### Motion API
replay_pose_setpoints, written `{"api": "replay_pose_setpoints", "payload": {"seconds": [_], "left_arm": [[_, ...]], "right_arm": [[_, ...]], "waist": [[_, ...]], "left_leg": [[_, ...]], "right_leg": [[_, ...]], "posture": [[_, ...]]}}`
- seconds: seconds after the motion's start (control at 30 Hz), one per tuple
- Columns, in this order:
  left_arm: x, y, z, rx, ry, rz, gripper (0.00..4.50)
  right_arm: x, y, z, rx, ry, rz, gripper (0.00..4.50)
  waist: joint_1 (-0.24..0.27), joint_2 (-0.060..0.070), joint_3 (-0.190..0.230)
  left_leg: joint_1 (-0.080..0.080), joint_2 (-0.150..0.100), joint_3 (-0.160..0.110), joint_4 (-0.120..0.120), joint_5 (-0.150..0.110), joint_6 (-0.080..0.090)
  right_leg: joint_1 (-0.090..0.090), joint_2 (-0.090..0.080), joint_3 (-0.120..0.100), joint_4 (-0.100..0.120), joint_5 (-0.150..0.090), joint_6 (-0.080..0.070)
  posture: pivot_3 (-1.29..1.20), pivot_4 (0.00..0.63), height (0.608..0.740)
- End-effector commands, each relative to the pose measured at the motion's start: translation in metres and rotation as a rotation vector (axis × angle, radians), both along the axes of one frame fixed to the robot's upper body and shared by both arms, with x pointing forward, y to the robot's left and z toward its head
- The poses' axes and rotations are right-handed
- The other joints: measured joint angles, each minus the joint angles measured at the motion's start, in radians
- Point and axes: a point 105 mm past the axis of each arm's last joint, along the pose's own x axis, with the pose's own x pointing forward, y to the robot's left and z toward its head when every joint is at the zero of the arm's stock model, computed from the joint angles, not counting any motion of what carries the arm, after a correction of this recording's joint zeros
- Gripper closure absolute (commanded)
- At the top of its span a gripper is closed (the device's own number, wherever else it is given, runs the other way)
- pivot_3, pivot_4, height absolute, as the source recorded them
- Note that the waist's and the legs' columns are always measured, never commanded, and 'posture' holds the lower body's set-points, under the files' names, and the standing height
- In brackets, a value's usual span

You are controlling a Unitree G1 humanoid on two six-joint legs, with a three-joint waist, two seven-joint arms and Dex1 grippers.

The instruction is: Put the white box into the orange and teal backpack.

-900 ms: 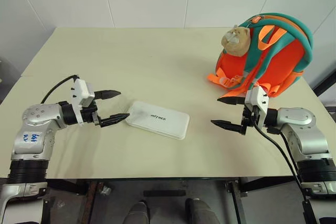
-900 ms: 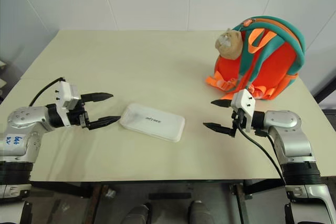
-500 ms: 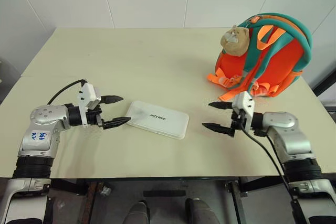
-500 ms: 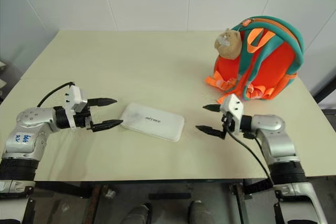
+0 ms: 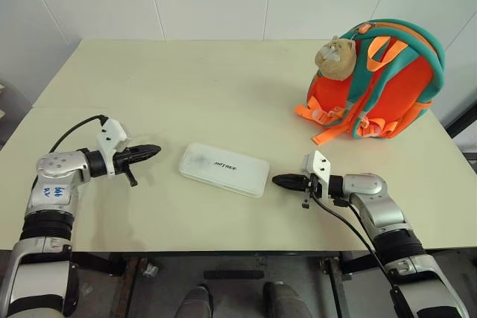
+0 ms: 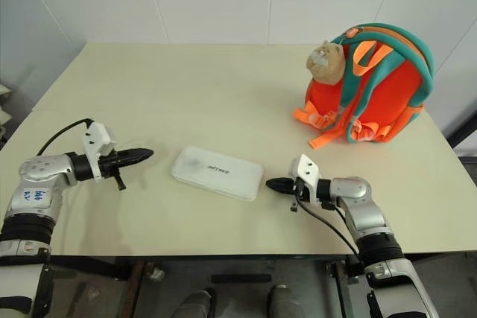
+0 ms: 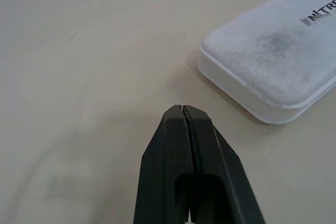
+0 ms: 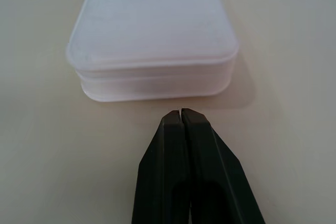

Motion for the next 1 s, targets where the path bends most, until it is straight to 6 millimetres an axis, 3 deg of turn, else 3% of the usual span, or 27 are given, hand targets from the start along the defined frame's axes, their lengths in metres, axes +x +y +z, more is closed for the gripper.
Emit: {"api": "replay_pose_setpoints", "payload": {"seconds": [0.03,0.27,0.47,0.67,0.9,1.0], "left_arm": [[0.007,-0.016,0.008,-0.012,-0.033,-0.046,4.45],[0.009,-0.04,0.004,-0.051,-0.028,-0.119,4.45],[0.004,-0.047,-0.01,-0.048,0.019,-0.155,4.45],[0.01,-0.038,0.003,-0.09,-0.066,-0.076,4.45],[0.018,-0.026,0.013,-0.104,-0.088,0.023,4.45],[0.017,-0.032,-0.001,-0.077,-0.041,-0.002,4.45]], "right_arm": [[-0.008,0.011,0.012,0.027,-0.041,0.041,4.5],[-0.011,0.015,0.017,0.027,-0.051,0.05,4.5],[-0.005,0.002,0.021,0.002,-0.06,0.022,4.5],[-0.002,-0.003,0.021,-0.01,-0.053,0.011,4.5],[-0.007,0.005,0.016,-0.005,-0.037,0.037,4.5],[-0.007,0.006,0.016,-0.001,-0.036,0.038,4.5]], "waist": [[0.002,0.0,0.0],[-0.002,0.0,0.0],[0.0,0.0,0.0],[0.001,0.0,0.0],[0.0,0.0,0.0],[0.0,0.0,0.0]], "left_leg": [[0.0,0.0,0.0,0.001,0.0,0.0],[-0.001,0.0,-0.001,0.005,0.0,0.0],[-0.001,0.0,-0.001,0.005,0.0,0.0],[-0.001,0.0,-0.001,0.005,0.0,0.0],[-0.001,0.0,-0.001,0.005,0.0,0.0],[-0.001,0.0,-0.001,0.006,0.0,0.0]], "right_leg": [[0.0,0.0,0.0,0.001,0.0,0.0],[0.0,0.0,0.0,0.003,0.0,0.001],[0.0,0.0,0.0,0.003,0.0,0.001],[0.001,0.0,0.0,0.003,0.0,0.001],[0.0,0.0,0.0,0.002,0.0,0.001],[0.001,0.0,0.0,0.003,0.001,0.001]], "posture": [[0.0,0.15,0.74],[0.0,0.15,0.74],[0.0,0.15,0.74],[0.0,0.15,0.74],[0.0,0.15,0.74],[0.0,0.15,0.74]]}}
